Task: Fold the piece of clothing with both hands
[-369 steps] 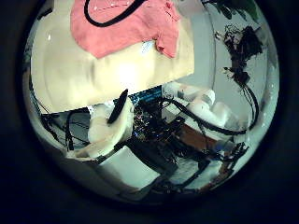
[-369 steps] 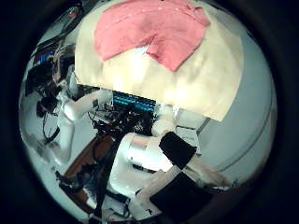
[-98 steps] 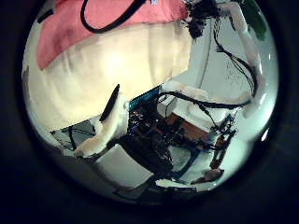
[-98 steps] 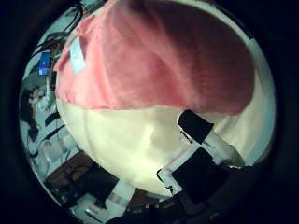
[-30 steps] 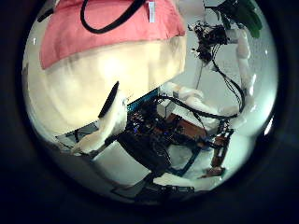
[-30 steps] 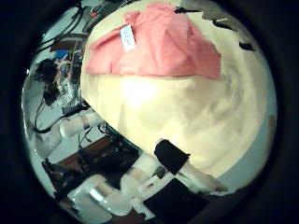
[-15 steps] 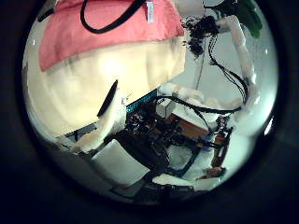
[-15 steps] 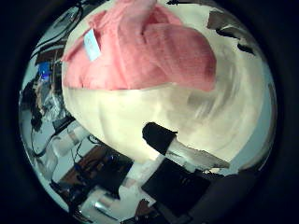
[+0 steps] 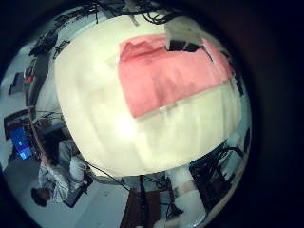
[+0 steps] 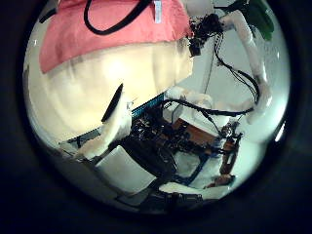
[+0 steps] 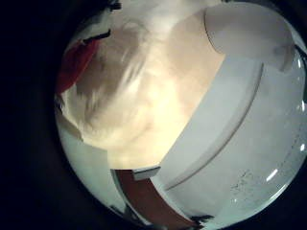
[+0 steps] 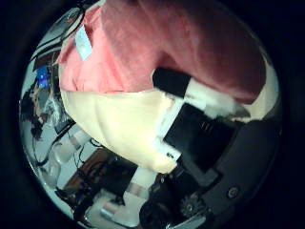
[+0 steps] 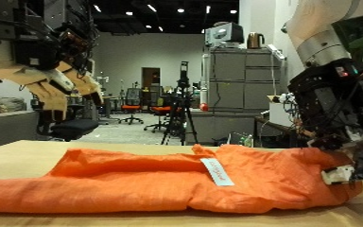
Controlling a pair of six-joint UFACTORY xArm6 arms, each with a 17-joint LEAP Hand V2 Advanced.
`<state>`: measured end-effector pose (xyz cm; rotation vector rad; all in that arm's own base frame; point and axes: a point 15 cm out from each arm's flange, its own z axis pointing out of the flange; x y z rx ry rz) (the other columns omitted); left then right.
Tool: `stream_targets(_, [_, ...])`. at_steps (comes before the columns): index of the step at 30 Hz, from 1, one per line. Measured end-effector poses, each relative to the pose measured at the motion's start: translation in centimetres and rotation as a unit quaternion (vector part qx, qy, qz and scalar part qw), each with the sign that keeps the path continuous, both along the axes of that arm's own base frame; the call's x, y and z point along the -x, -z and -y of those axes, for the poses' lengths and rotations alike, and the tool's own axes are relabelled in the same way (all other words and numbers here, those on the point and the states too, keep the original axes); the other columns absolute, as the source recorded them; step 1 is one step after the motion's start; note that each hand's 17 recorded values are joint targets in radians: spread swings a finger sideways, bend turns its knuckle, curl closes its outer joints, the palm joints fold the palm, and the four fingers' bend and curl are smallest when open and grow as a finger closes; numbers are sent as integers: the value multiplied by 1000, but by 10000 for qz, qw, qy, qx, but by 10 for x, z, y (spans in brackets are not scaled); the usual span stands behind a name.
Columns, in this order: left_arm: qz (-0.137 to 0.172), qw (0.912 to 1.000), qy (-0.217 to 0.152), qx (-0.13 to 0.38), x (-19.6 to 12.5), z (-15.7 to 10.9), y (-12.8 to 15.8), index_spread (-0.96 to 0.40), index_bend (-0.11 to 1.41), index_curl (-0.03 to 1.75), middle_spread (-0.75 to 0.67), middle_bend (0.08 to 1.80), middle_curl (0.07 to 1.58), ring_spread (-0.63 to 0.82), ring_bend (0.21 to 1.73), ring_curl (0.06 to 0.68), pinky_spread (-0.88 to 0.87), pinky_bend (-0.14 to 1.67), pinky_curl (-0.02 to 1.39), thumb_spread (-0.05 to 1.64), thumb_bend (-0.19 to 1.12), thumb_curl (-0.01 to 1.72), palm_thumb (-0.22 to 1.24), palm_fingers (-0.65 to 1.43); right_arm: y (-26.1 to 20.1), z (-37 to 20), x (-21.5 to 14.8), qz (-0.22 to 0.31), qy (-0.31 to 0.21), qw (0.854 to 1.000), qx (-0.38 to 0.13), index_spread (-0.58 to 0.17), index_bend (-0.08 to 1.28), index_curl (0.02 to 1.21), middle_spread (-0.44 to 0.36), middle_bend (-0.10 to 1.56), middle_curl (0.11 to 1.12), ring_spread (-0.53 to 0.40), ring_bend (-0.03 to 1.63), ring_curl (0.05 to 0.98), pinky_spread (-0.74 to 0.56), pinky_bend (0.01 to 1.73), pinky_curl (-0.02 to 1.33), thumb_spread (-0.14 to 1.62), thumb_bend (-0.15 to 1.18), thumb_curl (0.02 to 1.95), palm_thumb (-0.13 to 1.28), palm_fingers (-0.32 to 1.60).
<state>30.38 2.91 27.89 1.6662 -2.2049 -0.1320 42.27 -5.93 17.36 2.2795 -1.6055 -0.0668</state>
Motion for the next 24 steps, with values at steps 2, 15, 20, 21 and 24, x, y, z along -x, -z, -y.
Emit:
stream_targets(2, [-3, 10000, -7, -1, 1, 0, 0, -123, 178, 365, 107, 180, 303, 252, 527, 215, 151, 387, 343, 1160, -17, 303, 538, 158, -3, 3, -10, 235, 8, 9997, -40, -437, 708, 729, -238, 968, 706, -291, 1150, 515, -485, 1137, 423, 938, 70, 432, 775, 1323])
stream_targets(15, [34, 10000, -25, -11, 2, 0, -3, -122, 177, 364, 107, 182, 304, 252, 530, 214, 151, 386, 342, 1163, -17, 306, 542, 159, -24, 9, 8, 86, -148, 9977, -649, -320, 1008, 899, -158, 1237, 812, -225, 1334, 640, -283, 1346, 573, 897, 188, 669, 1108, 1159])
stream_targets(20, [78, 10000, -55, -8, 2, -4, -6, -123, 180, 363, 108, 182, 305, 252, 526, 212, 151, 382, 341, 1163, -17, 307, 542, 164, -54, 23, 19, 203, -114, 9973, -692, -291, 1031, 913, -143, 1264, 819, -218, 1356, 666, -259, 1365, 600, 898, 182, 740, 1104, 1131])
stream_targets(21, [84, 10000, -50, -12, 2, -4, -7, -123, 179, 363, 106, 181, 305, 252, 525, 212, 151, 383, 341, 1163, -17, 307, 542, 165, -58, 33, 22, 224, -34, 9973, -694, -287, 1033, 915, -139, 1267, 819, -217, 1357, 670, -257, 1369, 605, 898, 178, 753, 1100, 1128])
stream_targets(24, [97, 9999, -46, -25, 2, -5, -8, -123, 179, 363, 108, 180, 305, 252, 523, 211, 151, 382, 340, 1163, -17, 307, 542, 166, -77, 61, 37, 291, 217, 9967, -726, -275, 1040, 919, -131, 1275, 819, -215, 1359, 679, -248, 1372, 618, 903, 167, 789, 1086, 1121])
